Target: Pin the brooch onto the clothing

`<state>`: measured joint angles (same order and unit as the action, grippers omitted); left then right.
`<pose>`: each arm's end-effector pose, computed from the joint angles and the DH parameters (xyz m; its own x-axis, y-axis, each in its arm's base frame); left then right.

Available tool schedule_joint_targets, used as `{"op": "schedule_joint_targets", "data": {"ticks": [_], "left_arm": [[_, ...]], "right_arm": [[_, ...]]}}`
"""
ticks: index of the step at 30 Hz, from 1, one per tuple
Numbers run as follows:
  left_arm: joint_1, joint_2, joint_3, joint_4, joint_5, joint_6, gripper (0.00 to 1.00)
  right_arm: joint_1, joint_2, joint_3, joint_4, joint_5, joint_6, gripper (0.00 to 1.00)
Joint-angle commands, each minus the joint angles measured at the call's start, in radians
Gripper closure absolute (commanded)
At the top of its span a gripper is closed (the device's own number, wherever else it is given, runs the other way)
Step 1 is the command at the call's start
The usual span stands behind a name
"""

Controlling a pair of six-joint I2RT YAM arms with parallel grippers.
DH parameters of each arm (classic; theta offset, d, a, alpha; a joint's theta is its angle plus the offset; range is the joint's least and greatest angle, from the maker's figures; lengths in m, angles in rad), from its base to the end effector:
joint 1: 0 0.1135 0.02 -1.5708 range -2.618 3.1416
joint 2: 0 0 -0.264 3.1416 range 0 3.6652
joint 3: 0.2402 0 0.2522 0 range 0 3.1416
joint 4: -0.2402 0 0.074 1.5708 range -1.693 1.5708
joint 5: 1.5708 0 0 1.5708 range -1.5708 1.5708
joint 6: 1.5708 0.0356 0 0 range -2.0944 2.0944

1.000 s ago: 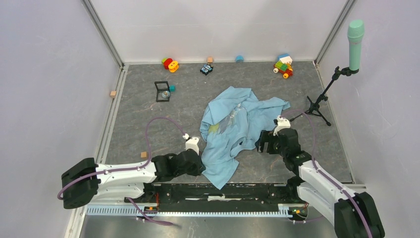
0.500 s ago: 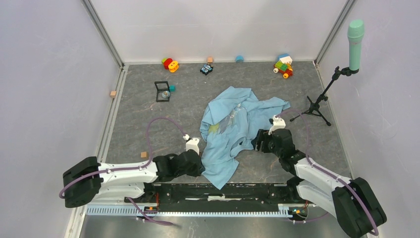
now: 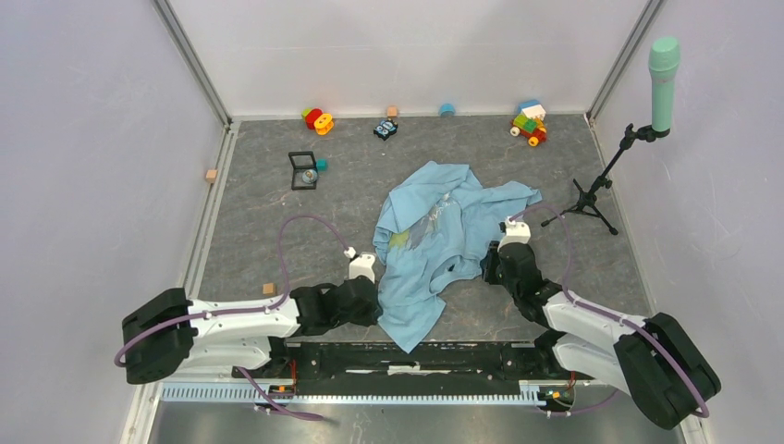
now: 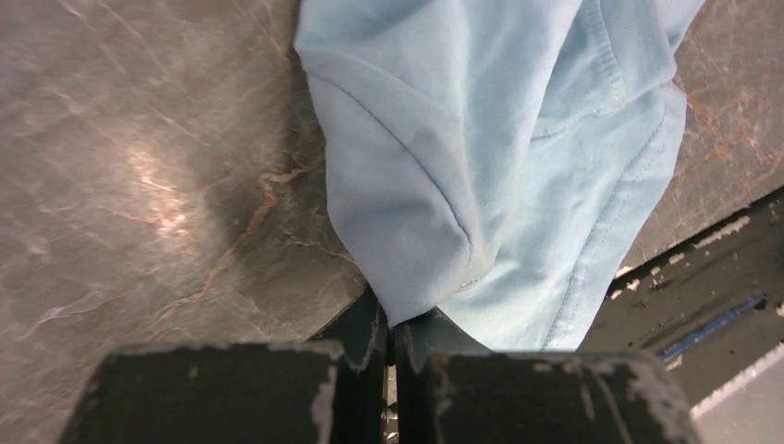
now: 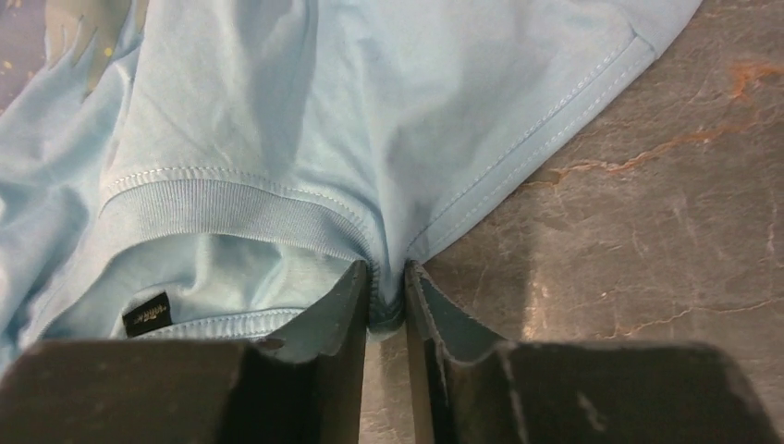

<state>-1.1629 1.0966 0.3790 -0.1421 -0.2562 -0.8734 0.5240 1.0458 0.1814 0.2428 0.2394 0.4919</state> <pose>0.0853 -0.1747 0.1503 -0.8234 0.0362 -0.5663 0.2978 0.8770 -0.3770 0.1606 0.0831 0.1313 -0.5952 0.1860 -0.7818 -0.0432 0.9640 0.2622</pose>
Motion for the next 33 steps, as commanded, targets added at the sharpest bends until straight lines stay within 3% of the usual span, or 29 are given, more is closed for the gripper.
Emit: {"op": "schedule_joint_targets", "data": {"ticks": [1, 3, 6, 11, 14, 17, 23, 28, 33], "left_arm": [[0.005, -0.04, 0.081, -0.125, -0.157, 0.048, 0.98], [0.019, -0.069, 0.105, -0.179, -0.193, 0.066, 0.98], [0.08, -0.12, 0.137, -0.227, -0.199, 0.103, 0.98], [0.315, -0.208, 0.263, -0.347, -0.208, 0.21, 0.98], [0.445, -0.221, 0.432, -0.402, -0.25, 0.332, 0.98], [0.49, -0.195, 0.629, -0.406, -0.348, 0.494, 0.98], [0.497, -0.113, 1.03, -0.372, -0.441, 0.789, 0.98], [0.497, -0.097, 1.312, -0.382, -0.271, 0.902, 0.98], [0.497, -0.087, 1.57, -0.485, -0.043, 0.863, 0.98]], "right_arm": [[0.004, 0.032, -0.004, 0.026, 0.031, 0.025, 0.84], [0.005, 0.035, 0.014, 0.017, 0.047, 0.026, 1.0], [0.005, 0.016, 0.08, -0.044, 0.109, 0.0, 1.0], [0.004, -0.024, 0.357, -0.23, 0.259, -0.117, 1.0], [0.004, -0.021, 0.582, -0.315, 0.328, -0.216, 1.0], [0.004, 0.002, 0.804, -0.342, 0.332, -0.334, 1.0], [0.004, 0.051, 1.245, -0.363, 0.179, -0.483, 1.0], [0.004, 0.026, 1.493, -0.355, -0.051, -0.524, 1.0], [0.004, -0.036, 1.625, -0.354, -0.188, -0.496, 1.0]]}}
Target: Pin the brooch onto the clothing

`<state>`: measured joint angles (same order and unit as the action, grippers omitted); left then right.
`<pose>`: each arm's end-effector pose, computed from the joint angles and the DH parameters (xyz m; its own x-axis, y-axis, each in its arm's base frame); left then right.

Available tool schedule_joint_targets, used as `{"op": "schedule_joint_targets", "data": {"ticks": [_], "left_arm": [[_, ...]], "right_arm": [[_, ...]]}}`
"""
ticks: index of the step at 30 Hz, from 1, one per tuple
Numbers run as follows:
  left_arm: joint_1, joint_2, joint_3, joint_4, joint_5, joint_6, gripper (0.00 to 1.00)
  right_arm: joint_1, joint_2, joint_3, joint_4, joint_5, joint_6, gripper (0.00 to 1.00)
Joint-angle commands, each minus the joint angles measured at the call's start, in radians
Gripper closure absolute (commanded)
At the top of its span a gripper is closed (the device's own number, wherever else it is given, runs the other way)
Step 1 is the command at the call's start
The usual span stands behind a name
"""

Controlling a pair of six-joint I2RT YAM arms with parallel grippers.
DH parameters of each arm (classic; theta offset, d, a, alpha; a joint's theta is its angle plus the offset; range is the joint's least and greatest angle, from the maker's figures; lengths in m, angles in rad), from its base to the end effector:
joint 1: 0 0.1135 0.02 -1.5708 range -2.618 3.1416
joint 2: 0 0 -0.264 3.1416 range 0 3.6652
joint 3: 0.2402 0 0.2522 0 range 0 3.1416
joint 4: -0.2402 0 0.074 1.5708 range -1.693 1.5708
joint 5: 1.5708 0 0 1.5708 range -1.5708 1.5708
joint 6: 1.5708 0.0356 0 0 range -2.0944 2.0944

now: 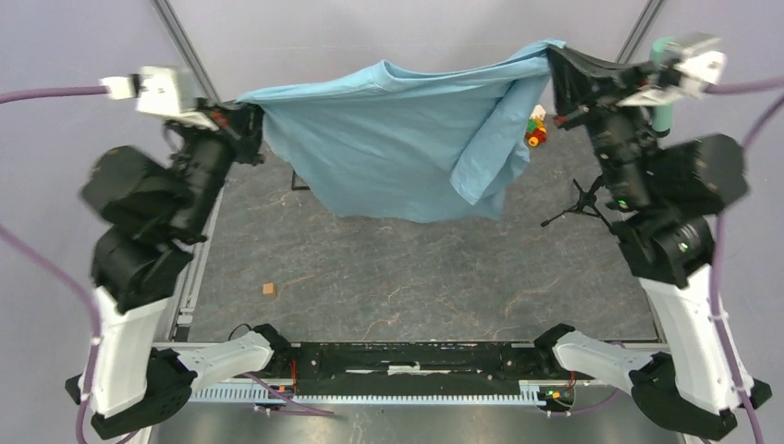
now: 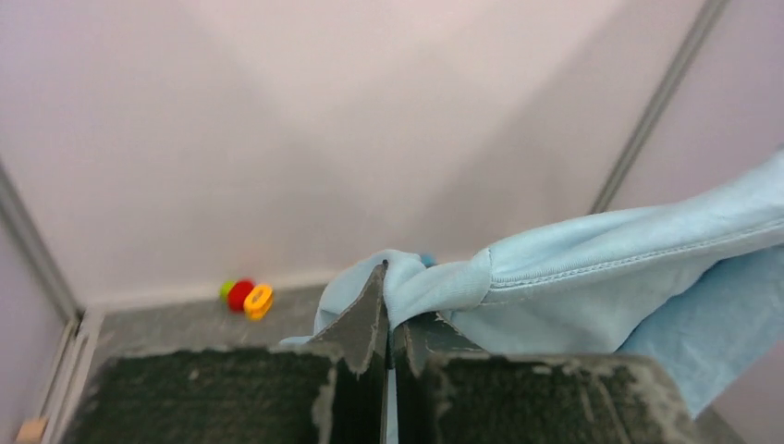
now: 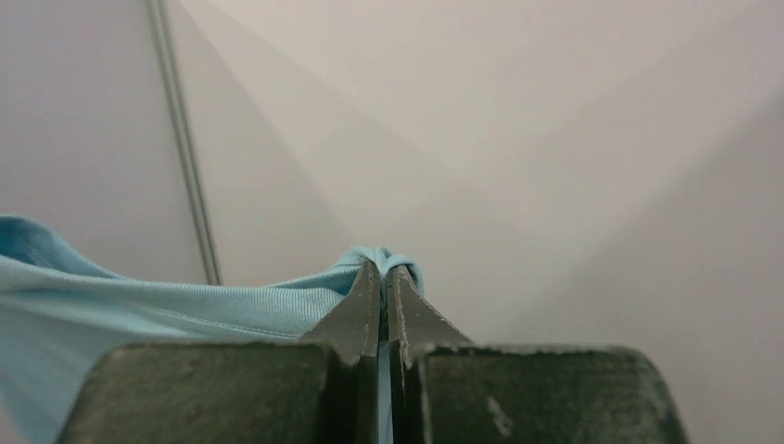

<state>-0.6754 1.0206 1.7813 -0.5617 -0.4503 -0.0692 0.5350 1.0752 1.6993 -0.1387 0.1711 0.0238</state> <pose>0.1049 -0.0642 0.5718 0.1380 -0.1903 -0.9720 0.2400 0.9585 -0.1536 0.1361 0.0736 0.5885 0.3924 0.2598 -0.8823 -0.3823 0.9186 0.1005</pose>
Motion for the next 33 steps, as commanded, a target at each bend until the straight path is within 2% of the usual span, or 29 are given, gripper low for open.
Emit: {"op": "schedule_joint_targets", "data": {"ticks": [1, 4, 5, 10, 13, 17, 19, 23, 27, 30, 33], "left_arm": [[0.01, -0.004, 0.217, -0.092, 0.181, 0.044, 0.98], [0.01, 0.015, 0.325, -0.136, 0.222, 0.019, 0.98], [0.01, 0.014, 0.34, -0.135, 0.228, 0.015, 0.98], [0.01, 0.02, 0.373, -0.135, 0.264, -0.012, 0.98], [0.01, 0.057, 0.334, -0.15, 0.231, -0.025, 0.98], [0.009, 0.143, 0.261, -0.152, 0.08, -0.019, 0.98], [0.015, 0.197, 0.224, -0.142, 0.027, 0.002, 0.98], [0.108, 0.272, 0.092, -0.057, -0.032, 0.038, 0.98], [0.222, 0.323, 0.023, 0.045, 0.05, 0.021, 0.98], [0.286, 0.378, 0.094, 0.096, 0.118, 0.031, 0.98], [0.323, 0.449, 0.263, 0.088, 0.223, 0.082, 0.98]], "right_arm": [[-0.007, -0.076, 0.124, 0.025, -0.134, -0.025, 1.0], [-0.007, -0.104, 0.156, 0.001, -0.169, 0.013, 0.99], [-0.007, -0.111, 0.163, -0.007, -0.204, 0.013, 0.98], [-0.007, -0.107, 0.204, -0.078, -0.193, 0.018, 0.99], [-0.007, -0.096, 0.176, -0.091, -0.15, 0.045, 1.0], [-0.007, -0.059, 0.079, -0.078, -0.158, 0.105, 1.0], [-0.008, -0.034, -0.001, -0.06, -0.111, 0.112, 1.0], [-0.026, 0.049, -0.127, 0.009, -0.001, 0.072, 1.0], [-0.197, 0.15, -0.199, 0.166, -0.159, 0.164, 1.0], [-0.298, 0.264, -0.112, 0.26, -0.273, 0.231, 1.0], [-0.337, 0.4, 0.152, 0.232, -0.337, 0.22, 1.0]]}}
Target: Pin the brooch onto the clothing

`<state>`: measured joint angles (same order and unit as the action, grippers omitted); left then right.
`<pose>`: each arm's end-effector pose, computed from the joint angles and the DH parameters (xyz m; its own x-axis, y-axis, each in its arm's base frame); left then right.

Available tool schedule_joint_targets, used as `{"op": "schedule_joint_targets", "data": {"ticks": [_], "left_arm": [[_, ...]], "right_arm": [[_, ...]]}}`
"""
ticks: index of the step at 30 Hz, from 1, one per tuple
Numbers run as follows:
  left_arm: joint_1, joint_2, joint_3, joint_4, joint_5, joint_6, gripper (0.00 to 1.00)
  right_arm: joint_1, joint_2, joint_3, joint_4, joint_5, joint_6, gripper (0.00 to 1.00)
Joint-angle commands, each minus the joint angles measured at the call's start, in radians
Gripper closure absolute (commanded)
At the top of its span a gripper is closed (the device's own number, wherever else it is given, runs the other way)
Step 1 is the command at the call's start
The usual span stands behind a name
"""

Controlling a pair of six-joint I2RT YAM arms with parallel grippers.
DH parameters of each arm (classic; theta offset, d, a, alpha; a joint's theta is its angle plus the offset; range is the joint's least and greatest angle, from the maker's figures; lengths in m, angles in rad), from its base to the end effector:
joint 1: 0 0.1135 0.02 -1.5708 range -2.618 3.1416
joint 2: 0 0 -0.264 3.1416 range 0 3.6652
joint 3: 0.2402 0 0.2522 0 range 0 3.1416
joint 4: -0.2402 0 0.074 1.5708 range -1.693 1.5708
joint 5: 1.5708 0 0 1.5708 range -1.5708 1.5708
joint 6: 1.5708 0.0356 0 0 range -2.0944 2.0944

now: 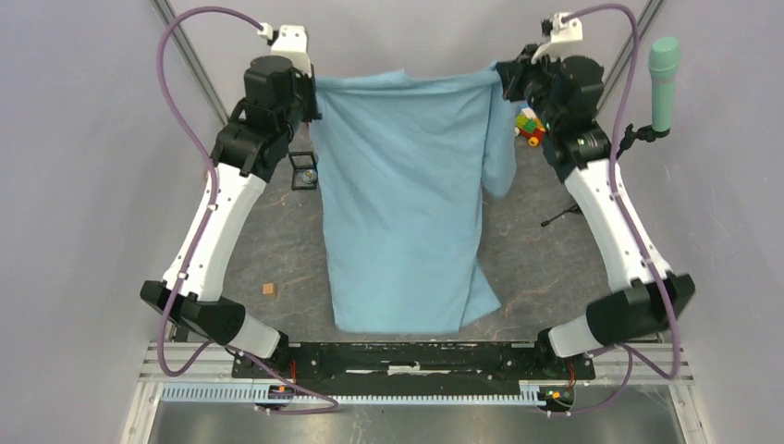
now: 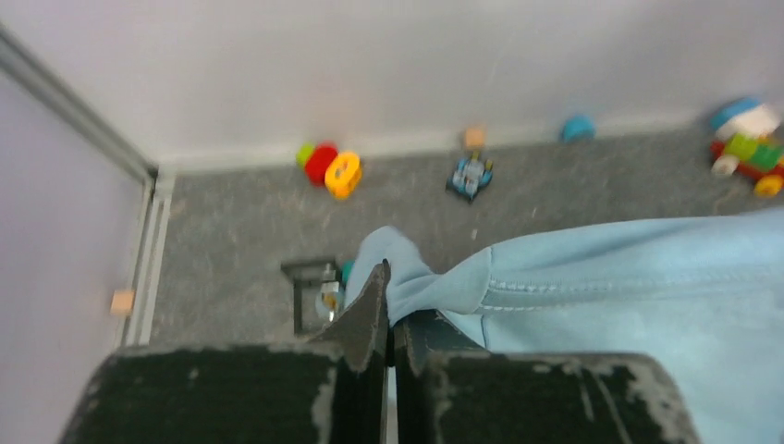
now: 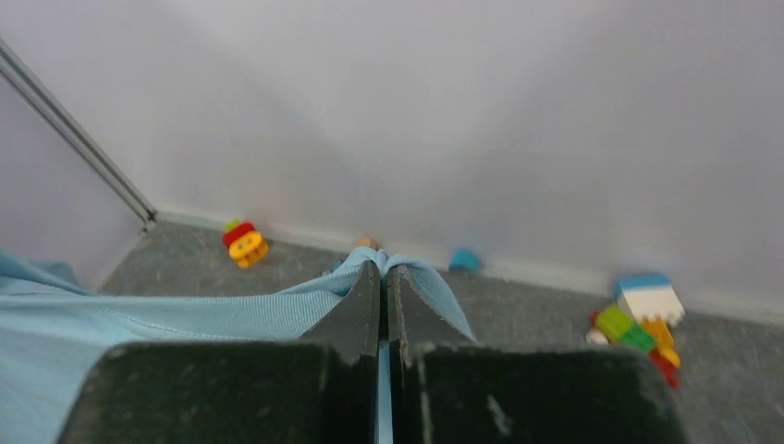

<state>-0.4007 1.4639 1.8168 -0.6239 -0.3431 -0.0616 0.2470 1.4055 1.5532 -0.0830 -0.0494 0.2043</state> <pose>0.2851 -0.1078 0.4882 -0.2503 0.0431 -0.9672 0.0536 0.9981 0.0306 0.3092 0.0798 0.4764 0.0022 0.2095 -0.9778 -0.2986 0.9333 0.1993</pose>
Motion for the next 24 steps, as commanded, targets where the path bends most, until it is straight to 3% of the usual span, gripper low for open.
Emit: {"op": "schedule_joint_targets", "data": {"ticks": [1, 5, 7, 9, 15, 20, 21, 22, 24], "left_arm": [[0.056, 0.031, 0.299, 0.131, 0.145, 0.126, 0.98], [0.085, 0.093, 0.52, 0.047, 0.238, 0.206, 0.98], [0.086, 0.068, 0.52, 0.035, 0.29, 0.225, 0.98], [0.086, 0.005, 0.434, 0.045, 0.35, 0.221, 0.98], [0.085, -0.303, -0.126, 0.073, 0.449, 0.075, 0.98], [0.082, -0.626, -0.67, 0.025, 0.629, -0.256, 0.97], [0.082, -0.682, -0.751, 0.006, 0.666, -0.322, 0.92], [0.082, -0.727, -0.833, -0.018, 0.715, -0.389, 0.8], [0.082, -0.816, -0.928, -0.103, 0.787, -0.481, 0.45]], "right_arm": [[-0.065, 0.099, 0.371, 0.172, -0.138, 0.049, 1.0], [-0.147, 0.136, 0.552, 0.2, -0.249, 0.116, 1.0], [-0.162, 0.072, 0.492, 0.2, -0.263, 0.1, 1.0], [-0.163, -0.041, 0.327, 0.213, -0.262, 0.082, 1.0], [-0.163, -0.485, -0.275, 0.101, -0.252, 0.136, 1.0], [-0.163, -0.843, -0.715, -0.302, -0.041, 0.235, 1.0], [-0.163, -0.92, -0.8, -0.37, -0.018, 0.249, 1.0], [-0.163, -0.973, -0.858, -0.423, -0.01, 0.261, 0.94], [-0.163, -1.048, -0.933, -0.533, -0.024, 0.266, 0.59]]}}
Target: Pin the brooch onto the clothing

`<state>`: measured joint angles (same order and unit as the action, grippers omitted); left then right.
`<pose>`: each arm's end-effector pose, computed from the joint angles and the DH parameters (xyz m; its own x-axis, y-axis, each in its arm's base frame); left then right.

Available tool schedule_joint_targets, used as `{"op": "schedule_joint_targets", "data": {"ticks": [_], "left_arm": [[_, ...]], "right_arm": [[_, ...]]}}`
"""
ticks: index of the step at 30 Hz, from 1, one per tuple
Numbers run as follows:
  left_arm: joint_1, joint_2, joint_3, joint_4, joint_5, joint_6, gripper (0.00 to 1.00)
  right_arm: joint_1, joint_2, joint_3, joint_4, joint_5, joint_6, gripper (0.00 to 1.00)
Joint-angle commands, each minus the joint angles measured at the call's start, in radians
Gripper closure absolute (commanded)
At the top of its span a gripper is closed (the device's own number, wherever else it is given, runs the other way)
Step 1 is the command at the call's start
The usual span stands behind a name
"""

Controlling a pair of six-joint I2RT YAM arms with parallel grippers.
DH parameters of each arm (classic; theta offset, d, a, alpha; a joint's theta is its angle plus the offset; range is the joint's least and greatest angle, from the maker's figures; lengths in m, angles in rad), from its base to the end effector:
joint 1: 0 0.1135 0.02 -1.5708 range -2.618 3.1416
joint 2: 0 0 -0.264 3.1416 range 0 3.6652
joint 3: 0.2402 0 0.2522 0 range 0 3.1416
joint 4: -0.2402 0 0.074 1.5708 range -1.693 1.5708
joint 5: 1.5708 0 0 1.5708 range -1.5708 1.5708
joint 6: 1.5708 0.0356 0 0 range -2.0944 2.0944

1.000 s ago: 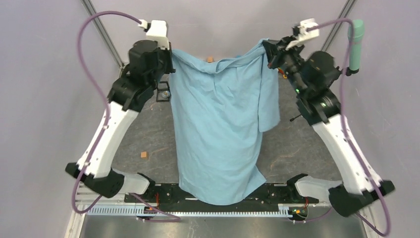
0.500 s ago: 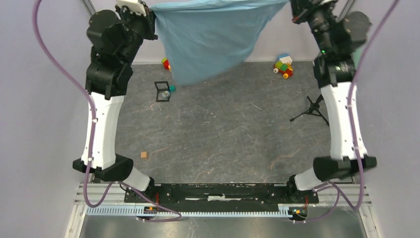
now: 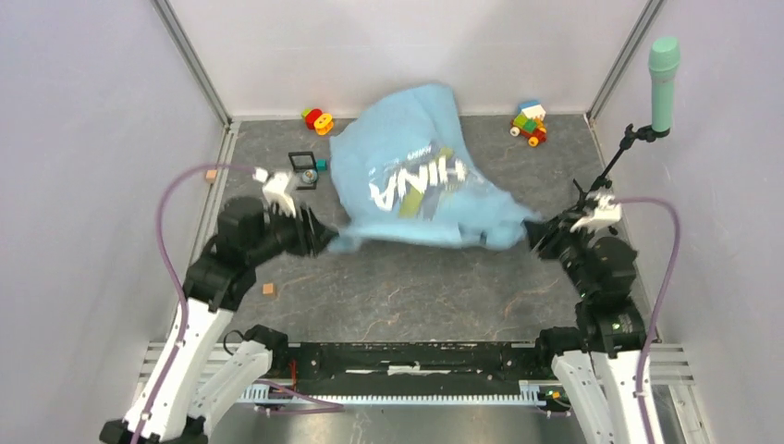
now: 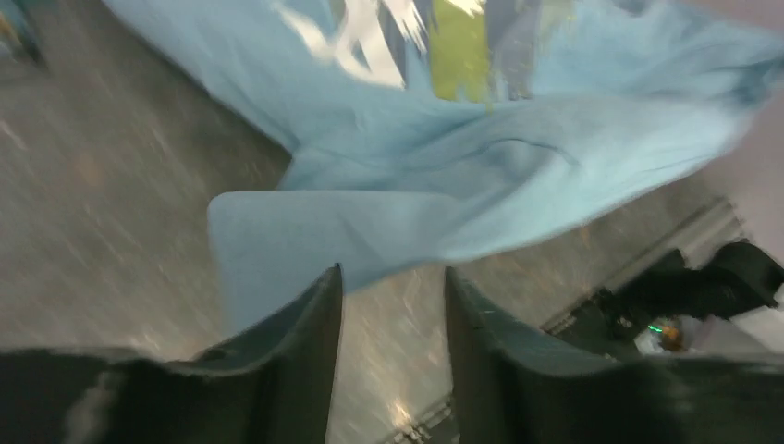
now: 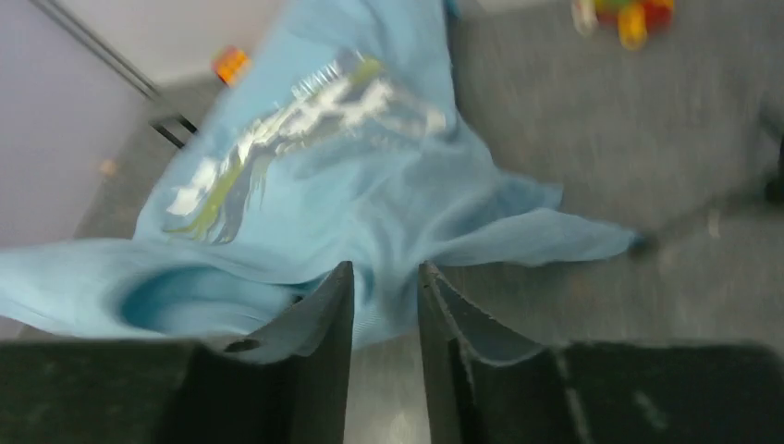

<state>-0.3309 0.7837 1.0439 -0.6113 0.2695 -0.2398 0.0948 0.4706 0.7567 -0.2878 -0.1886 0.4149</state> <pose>0.1444 -0.0596 0.3836 -0.4465 -0.0887 -0.8904 0.4566 0.8332 -0.3120 0.1106 0.0172 0.3597 -0.1143 0.3869 -0.9150 -0.2552 0.8787 0.4034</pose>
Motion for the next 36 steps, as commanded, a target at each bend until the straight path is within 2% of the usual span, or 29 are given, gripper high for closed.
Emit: {"op": "schedule_joint_targets", "data": {"ticks": [1, 2, 3, 4, 6, 9, 14, 23, 29, 32, 36], "left_arm": [[0.012, -0.197, -0.196, -0.141, 0.217, -0.35, 0.27], [0.012, -0.257, -0.221, -0.151, 0.253, -0.38, 0.12], [0.012, -0.301, -0.235, -0.16, 0.275, -0.402, 0.05], [0.012, -0.342, -0.235, -0.173, 0.279, -0.409, 0.0], [0.012, -0.377, -0.228, -0.19, 0.277, -0.394, 0.0], [0.012, -0.346, -0.234, -0.218, 0.253, -0.365, 0.0], [0.013, -0.265, -0.283, -0.199, 0.177, -0.369, 0.0], [0.012, -0.173, -0.388, -0.035, 0.197, -0.418, 0.0], [-0.012, -0.096, -0.419, 0.059, 0.109, -0.394, 0.0], [-0.038, -0.051, -0.47, 0.177, 0.132, -0.449, 0.02], [-0.153, 0.02, -0.548, 0.397, 0.08, -0.555, 0.06]], "right_arm": [[-0.011, -0.132, -0.157, -0.367, 0.093, 0.057, 0.39], [-0.01, -0.144, -0.17, -0.386, 0.062, 0.055, 0.24], [-0.01, -0.146, -0.174, -0.4, 0.049, 0.046, 0.14], [-0.011, -0.145, -0.167, -0.416, 0.054, 0.04, 0.1], [-0.01, -0.141, -0.157, -0.413, 0.07, 0.027, 0.07], [-0.011, -0.13, -0.164, -0.357, 0.057, 0.017, 0.03], [-0.011, -0.081, -0.235, -0.256, -0.072, -0.015, 0.03], [-0.01, -0.004, -0.353, -0.201, -0.153, -0.094, 0.08], [0.007, 0.13, -0.418, -0.1, -0.254, -0.111, 0.32], [0.086, 0.174, -0.431, -0.039, -0.233, -0.08, 0.4], [0.285, 0.249, -0.452, 0.093, -0.151, 0.022, 0.47]]}}
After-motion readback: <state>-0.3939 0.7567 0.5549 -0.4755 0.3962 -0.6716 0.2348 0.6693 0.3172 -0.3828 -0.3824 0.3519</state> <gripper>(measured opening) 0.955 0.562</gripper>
